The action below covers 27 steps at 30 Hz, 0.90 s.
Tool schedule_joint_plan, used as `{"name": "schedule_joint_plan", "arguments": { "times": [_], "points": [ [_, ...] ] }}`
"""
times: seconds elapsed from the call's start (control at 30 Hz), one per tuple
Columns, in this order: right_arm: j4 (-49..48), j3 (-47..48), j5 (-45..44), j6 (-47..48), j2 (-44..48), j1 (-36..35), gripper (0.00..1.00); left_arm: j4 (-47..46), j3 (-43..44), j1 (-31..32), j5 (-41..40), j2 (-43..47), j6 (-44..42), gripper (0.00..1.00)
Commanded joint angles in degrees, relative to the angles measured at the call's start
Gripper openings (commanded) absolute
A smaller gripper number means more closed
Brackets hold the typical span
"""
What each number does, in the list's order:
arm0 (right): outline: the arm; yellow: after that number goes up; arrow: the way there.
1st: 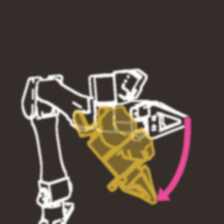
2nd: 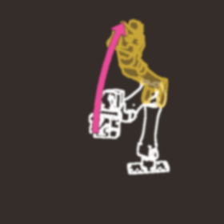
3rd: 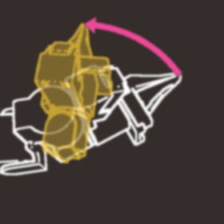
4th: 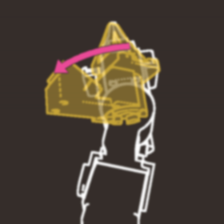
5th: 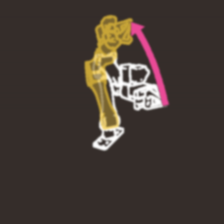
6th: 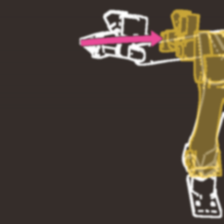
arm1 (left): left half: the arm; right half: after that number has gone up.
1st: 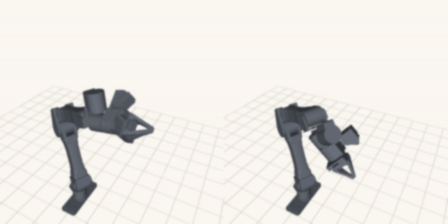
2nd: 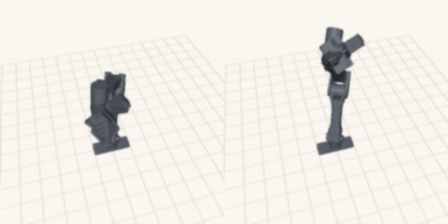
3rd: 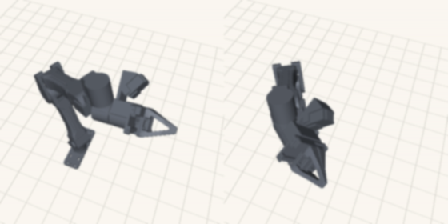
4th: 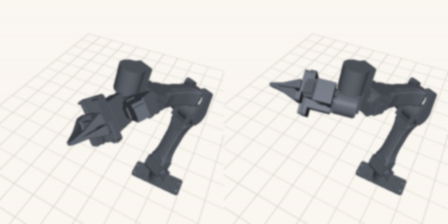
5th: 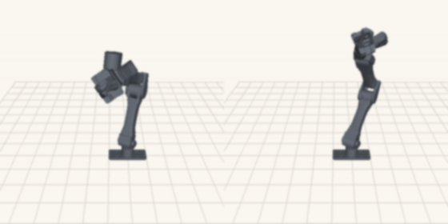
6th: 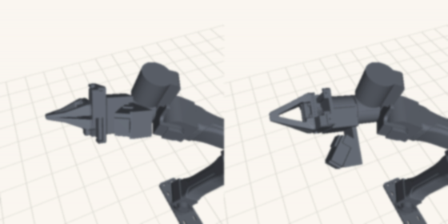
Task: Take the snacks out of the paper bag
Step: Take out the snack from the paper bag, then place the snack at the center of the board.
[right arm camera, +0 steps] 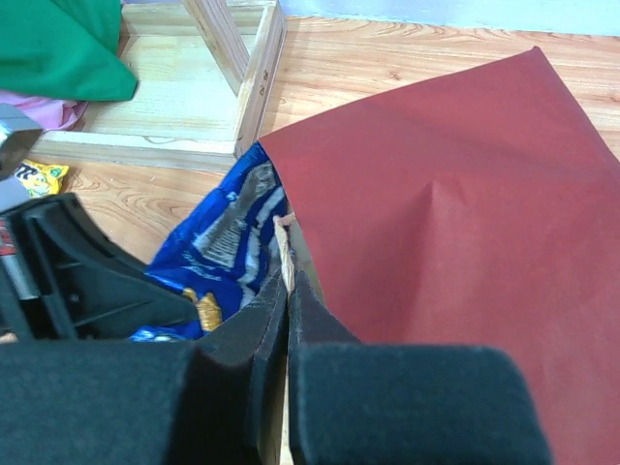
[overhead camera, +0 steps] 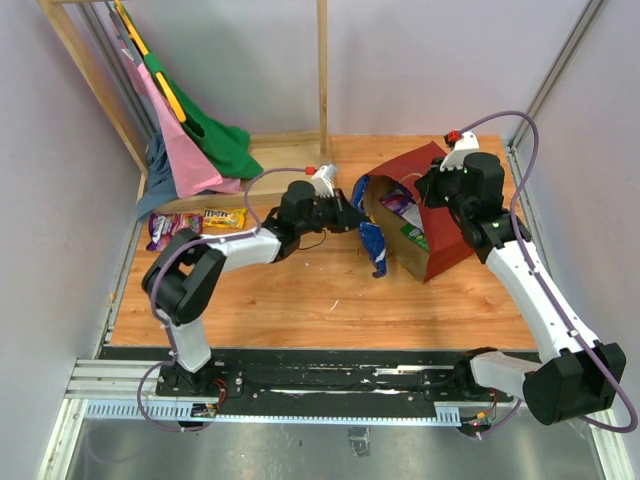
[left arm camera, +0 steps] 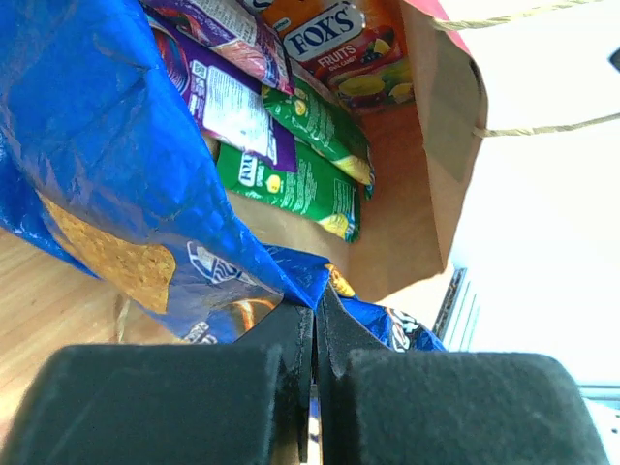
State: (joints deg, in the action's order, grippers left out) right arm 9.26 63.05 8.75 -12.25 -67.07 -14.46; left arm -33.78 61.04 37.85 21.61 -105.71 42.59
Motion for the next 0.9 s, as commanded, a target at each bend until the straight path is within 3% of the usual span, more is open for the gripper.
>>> {"name": "schedule_joint_plan", "arguments": {
  "times": [0.0, 0.13, 0.23, 0.37, 0.5, 0.6, 0.87],
  "points": [
    [-2.7, -0.6, 1.1, -1.4, 1.6, 1.0, 0.01, 4.1, -3.1, -1.4, -0.8, 10.8, -1.8, 0.01],
    [-3.3, -0.5, 2.7, -2.4, 1.2, 0.9, 0.01, 14.9, -5.6, -1.5, -12.4, 20.6, -4.3, 0.01],
    [-3.1, -0.2, 3.3, -2.6, 1.5, 0.9, 0.01, 24.6, -7.9, -1.5, -29.7, 28.6, -3.5, 0.01],
    [-3.1, -0.3, 3.5, -2.8, 2.2, 0.9, 0.01, 39.5, -9.5, -1.5, -52.4, 38.9, 4.7, 0.01],
    [-3.5, -0.4, 4.5, -3.4, 2.2, 0.8, 0.01, 60.0, -5.5, -1.5, -69.1, 44.6, 14.2, 0.01],
    [-4.1, -0.5, 5.4, -4.1, 2.2, 0.7, 0.01, 72.5, -3.3, -1.5, -75.3, 46.5, 18.0, 0.01],
    [-4.4, -0.4, 5.9, -4.5, 1.4, -0.4, 0.01, 96.1, -5.1, -2.0, -78.1, 51.5, 34.9, 0.01]
  ]
}}
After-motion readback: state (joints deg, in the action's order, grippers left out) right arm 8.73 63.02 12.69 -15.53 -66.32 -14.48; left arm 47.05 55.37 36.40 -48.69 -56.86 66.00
